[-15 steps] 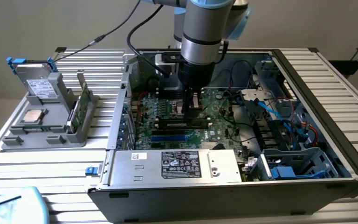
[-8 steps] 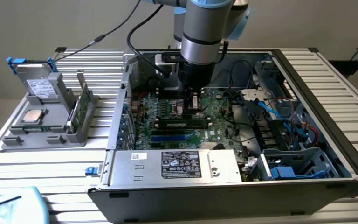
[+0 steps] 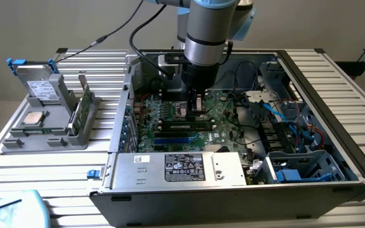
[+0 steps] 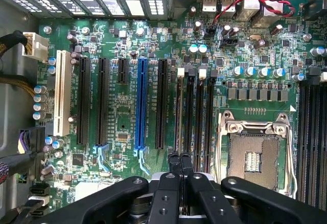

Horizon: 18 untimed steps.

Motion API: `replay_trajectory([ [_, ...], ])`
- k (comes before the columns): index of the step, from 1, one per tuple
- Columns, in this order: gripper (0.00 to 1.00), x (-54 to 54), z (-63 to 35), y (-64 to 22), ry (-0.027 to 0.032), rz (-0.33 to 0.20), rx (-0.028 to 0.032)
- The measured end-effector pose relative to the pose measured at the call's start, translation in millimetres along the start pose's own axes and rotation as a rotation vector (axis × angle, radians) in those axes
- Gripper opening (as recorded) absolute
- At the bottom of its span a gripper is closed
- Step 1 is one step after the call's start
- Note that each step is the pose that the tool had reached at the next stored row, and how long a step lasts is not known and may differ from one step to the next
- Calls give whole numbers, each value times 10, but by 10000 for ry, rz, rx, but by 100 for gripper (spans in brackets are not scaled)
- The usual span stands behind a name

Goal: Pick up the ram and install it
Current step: 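Press down the ram until it locks into place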

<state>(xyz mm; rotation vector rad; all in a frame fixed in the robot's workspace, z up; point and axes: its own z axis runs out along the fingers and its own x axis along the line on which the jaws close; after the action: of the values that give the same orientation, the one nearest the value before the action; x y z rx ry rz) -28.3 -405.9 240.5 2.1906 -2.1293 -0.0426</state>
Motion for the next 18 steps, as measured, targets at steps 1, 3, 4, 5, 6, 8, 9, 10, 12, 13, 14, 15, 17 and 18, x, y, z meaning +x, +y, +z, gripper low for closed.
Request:
replay_trajectory([
  [1,11,0,0,0,0,0,0],
  [3,11,0,0,0,0,-1,-3],
  [4,11,0,0,0,1,0,-6],
  [5,11,0,0,0,0,0,-6],
  [6,11,0,0,0,1,0,-6],
  [8,11,0,0,0,1,-1,-7],
  [9,11,0,0,-3,1,-1,-6],
  [10,11,1,-1,-9,0,-1,-7],
  [12,11,1,-2,-36,-1,-1,-12],
  [13,11,2,-5,-53,1,-1,-19],
  [14,11,3,-6,-72,0,-1,-27],
  [15,11,5,-8,-92,-1,-2,-37],
  [17,11,9,-11,-141,-2,-3,-64],
  [18,11,12,-13,-168,-3,-4,-79],
])
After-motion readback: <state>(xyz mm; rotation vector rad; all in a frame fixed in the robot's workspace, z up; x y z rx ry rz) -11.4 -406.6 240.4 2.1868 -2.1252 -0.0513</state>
